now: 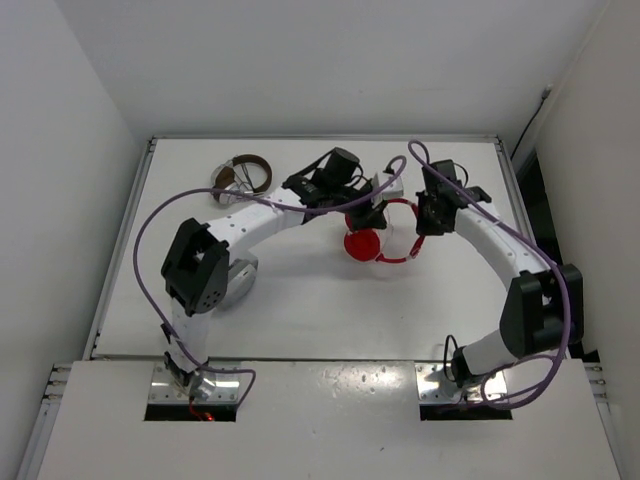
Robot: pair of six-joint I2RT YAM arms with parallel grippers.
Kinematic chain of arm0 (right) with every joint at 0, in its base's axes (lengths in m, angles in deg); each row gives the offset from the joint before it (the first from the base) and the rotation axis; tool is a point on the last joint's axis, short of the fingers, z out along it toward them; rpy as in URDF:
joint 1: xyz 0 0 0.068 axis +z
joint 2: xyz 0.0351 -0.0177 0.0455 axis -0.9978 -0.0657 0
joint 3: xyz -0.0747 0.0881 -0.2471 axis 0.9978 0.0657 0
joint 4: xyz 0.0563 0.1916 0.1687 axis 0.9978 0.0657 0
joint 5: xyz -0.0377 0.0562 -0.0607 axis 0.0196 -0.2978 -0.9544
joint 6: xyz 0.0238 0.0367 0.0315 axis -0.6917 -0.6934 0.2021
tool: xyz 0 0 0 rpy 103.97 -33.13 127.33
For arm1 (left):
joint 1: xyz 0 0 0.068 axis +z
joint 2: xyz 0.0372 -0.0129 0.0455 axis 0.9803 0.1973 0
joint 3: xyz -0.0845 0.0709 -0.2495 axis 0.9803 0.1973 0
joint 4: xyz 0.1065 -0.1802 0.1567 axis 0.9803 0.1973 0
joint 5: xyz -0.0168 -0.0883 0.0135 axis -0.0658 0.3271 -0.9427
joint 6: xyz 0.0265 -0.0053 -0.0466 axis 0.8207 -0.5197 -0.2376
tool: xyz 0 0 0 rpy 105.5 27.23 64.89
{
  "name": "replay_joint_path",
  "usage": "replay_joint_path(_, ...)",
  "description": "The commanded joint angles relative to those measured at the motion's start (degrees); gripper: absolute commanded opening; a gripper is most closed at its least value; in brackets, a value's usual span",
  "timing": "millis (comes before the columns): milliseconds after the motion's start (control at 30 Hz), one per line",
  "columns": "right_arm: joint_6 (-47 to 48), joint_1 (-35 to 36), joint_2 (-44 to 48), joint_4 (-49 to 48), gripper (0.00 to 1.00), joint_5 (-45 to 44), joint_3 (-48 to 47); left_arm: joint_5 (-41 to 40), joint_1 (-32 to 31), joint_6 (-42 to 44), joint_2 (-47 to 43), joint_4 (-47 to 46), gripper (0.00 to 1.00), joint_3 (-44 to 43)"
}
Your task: Wrap the headphones
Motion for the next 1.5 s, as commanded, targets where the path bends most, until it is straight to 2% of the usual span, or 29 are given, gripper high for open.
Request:
replay_joint_path(0,1.1,0.7,4.6,-3.7,0.0,0.7,0.7,-3.1,3.4,-7.4,1.8,-7.1,0.0,-4.7)
replay_joint_path(200,3.9,2.3,7.1,-4.9,0.0,0.7,3.6,-9.3,7.6,-13.0,7.9,-9.9,0.0,-12.8)
replay_joint_path(467,6.9,3.6,8.2,-4.9,0.0,2.2,6.2,-14.7,11.3,-13.7,13.9,-11.0,0.0,-23.4)
replay_joint_path(567,7.5,3.7,8.7,-5.4,0.0,2.2,6.2,-17.0,12.6,-12.6,15.0,-11.0,0.0,-23.4)
replay_joint_path(700,8.0,3.0,9.2,-5.4,0.0,7.4,6.2,-17.7,13.8,-11.3,15.0,-8.5,0.0,-21.6)
replay_joint_path(833,8.0,1.1,9.2,-4.9,0.0,15.5,6.2,-11.5,15.0,-11.4,12.5,-7.7,0.0,-14.4)
replay_joint_path(867,8.0,1.1,9.8,-4.9,0.0,17.7,6.2,-7.8,15.1,-12.7,11.7,-7.7,0.0,-12.6)
replay_joint_path(933,8.0,0.5,10.4,-5.7,0.0,18.6,6.8,-4.1,15.8,-14.8,10.3,-7.7,0.0,-7.4)
replay_joint_path(1033,6.8,-1.5,11.9,-7.2,0.0,21.6,8.4,4.1,17.3,-20.7,9.1,-8.8,0.0,-1.6)
replay_joint_path(1167,2.4,-6.3,11.3,-8.4,0.0,30.0,9.6,14.8,18.4,-28.8,8.6,-11.9,0.0,4.0)
replay_joint_path(1333,-2.8,-12.6,6.7,-8.9,0.0,43.8,10.1,22.4,18.4,-38.7,10.1,-18.7,0.0,9.4)
replay_joint_path(1467,-8.3,-14.5,4.1,-11.4,0.0,44.0,10.6,23.6,17.3,-44.2,13.5,-25.2,0.0,10.5)
